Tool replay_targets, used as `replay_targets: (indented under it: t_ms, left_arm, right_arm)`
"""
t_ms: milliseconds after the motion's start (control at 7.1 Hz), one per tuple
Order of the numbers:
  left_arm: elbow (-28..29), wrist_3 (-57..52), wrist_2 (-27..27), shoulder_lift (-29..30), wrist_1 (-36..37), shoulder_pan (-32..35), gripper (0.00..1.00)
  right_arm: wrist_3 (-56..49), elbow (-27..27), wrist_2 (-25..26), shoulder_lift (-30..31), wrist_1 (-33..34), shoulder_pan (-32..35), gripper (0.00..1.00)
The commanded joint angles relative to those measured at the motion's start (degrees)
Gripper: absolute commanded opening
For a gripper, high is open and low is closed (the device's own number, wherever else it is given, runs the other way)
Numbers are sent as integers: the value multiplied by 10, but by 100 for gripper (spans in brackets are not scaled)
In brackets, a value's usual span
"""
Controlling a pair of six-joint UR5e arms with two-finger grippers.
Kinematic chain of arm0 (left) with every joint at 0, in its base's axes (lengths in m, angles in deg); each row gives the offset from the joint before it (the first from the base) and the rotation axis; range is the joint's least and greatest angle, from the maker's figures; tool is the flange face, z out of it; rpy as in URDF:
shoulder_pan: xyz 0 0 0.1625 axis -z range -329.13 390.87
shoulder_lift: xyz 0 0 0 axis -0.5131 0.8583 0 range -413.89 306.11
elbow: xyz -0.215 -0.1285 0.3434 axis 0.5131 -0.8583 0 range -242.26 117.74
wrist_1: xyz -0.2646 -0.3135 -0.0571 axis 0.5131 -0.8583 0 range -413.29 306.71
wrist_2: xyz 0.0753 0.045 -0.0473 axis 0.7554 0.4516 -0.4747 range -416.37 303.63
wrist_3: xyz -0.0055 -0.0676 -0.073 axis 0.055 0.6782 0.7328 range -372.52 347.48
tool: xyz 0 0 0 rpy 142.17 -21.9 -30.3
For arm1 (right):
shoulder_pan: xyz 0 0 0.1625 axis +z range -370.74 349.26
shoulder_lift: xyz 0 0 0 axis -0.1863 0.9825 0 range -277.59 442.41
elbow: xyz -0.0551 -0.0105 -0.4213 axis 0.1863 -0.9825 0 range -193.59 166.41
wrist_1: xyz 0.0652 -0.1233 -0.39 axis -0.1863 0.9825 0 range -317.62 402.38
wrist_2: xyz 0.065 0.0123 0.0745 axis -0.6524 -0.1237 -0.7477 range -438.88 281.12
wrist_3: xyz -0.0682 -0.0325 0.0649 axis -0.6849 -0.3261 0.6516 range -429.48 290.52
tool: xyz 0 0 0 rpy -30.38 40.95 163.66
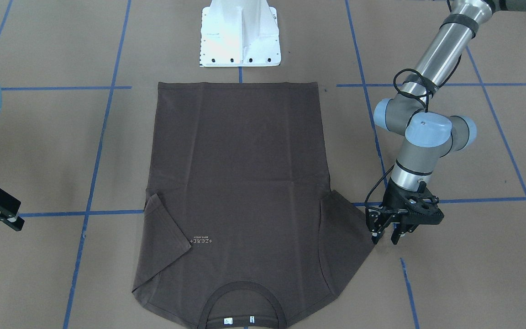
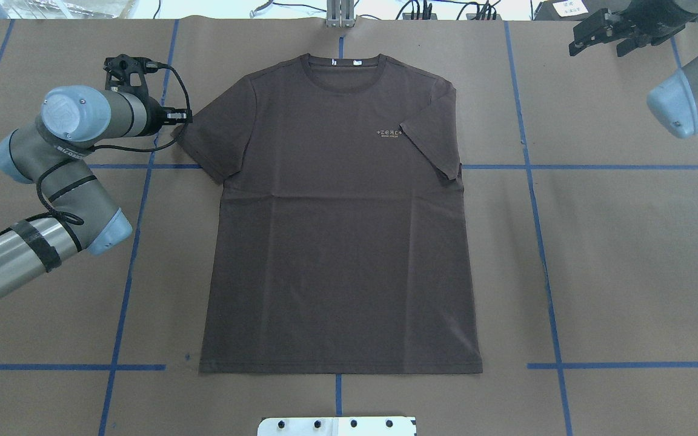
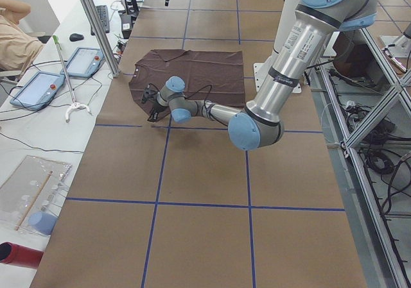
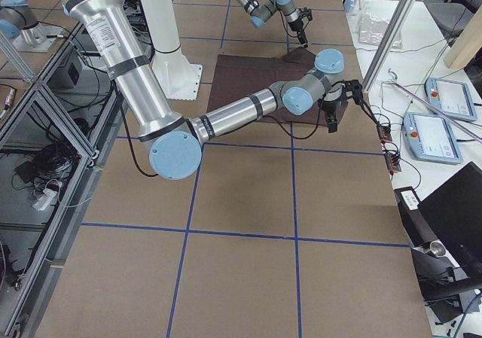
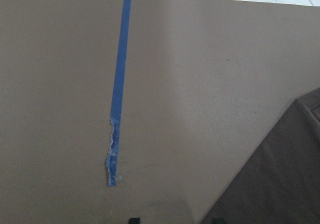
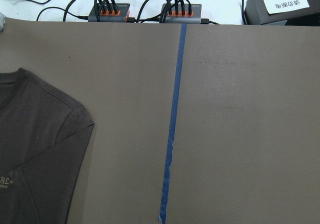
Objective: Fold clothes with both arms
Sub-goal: 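Move the left gripper to the sleeve nearest it while the right gripper withdraws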
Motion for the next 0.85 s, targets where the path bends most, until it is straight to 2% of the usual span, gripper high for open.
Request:
replay_targets:
  t_ms: [0, 705]
  left_arm:
    - [-6, -3, -1, -2, 0, -2, 56]
    - [-7, 0, 0, -12, -1, -15, 55]
  right_arm:
    - [-1, 0, 1, 0, 0, 0, 100]
    - [1, -2, 1, 1, 0, -1, 100]
